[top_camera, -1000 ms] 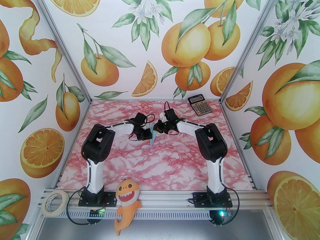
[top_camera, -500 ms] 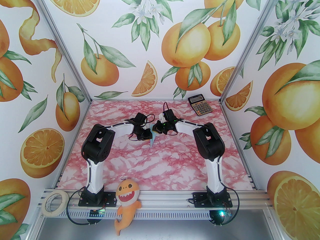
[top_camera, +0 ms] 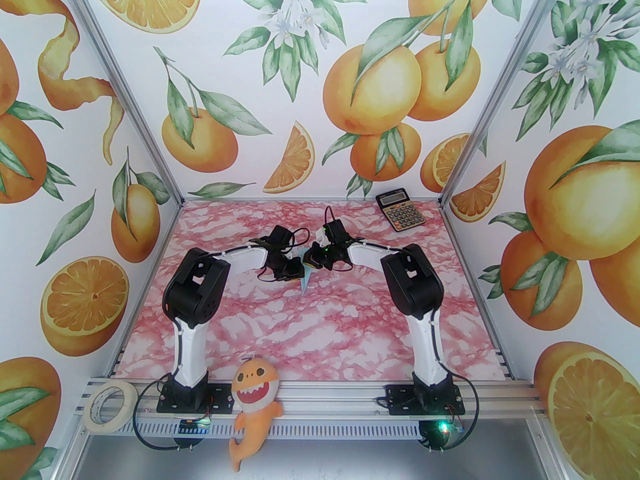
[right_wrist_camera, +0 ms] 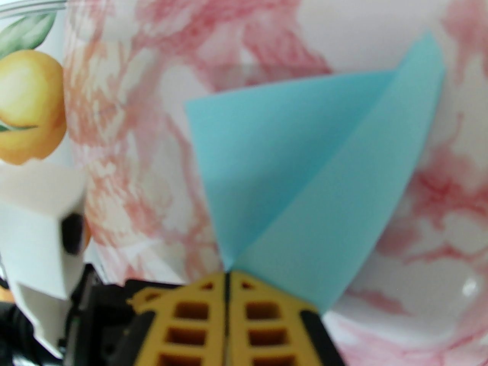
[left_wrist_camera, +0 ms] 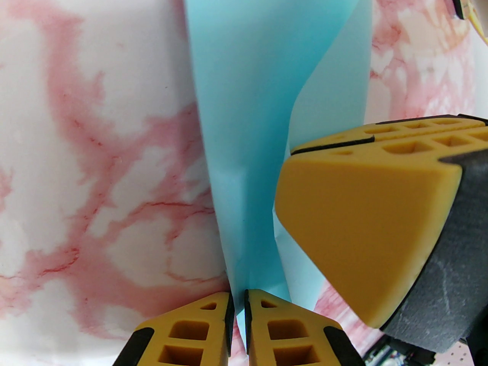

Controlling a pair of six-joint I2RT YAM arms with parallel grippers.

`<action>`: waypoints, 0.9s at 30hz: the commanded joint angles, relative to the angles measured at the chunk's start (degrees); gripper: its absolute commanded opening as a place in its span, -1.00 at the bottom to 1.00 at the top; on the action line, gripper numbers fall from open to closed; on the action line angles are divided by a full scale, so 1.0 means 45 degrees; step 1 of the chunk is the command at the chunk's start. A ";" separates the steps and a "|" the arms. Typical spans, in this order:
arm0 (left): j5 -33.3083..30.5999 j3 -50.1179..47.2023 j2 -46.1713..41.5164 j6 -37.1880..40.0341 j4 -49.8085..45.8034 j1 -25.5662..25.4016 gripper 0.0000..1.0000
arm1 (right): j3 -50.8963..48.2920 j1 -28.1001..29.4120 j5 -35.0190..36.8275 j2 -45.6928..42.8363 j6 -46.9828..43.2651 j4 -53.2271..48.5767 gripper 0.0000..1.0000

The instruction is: Fold a paper plane with a square sheet of paper (fold left side to right side)

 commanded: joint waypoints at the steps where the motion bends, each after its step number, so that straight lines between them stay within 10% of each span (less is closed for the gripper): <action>1: 0.0170 -0.0442 0.0218 -0.0074 0.0533 -0.0327 -0.66 | 0.0369 0.0115 0.0345 0.0292 0.0013 -0.0263 -0.86; 21: 0.0304 -0.2242 -0.1838 -0.1567 0.2146 0.0628 -0.52 | 0.0403 0.0113 0.0379 0.0336 -0.0090 -0.0385 -0.87; 27: 0.0843 -0.3240 -0.2219 -0.2474 0.4222 0.0626 -0.04 | 0.0420 0.0120 0.0383 0.0292 -0.0109 -0.0404 -0.87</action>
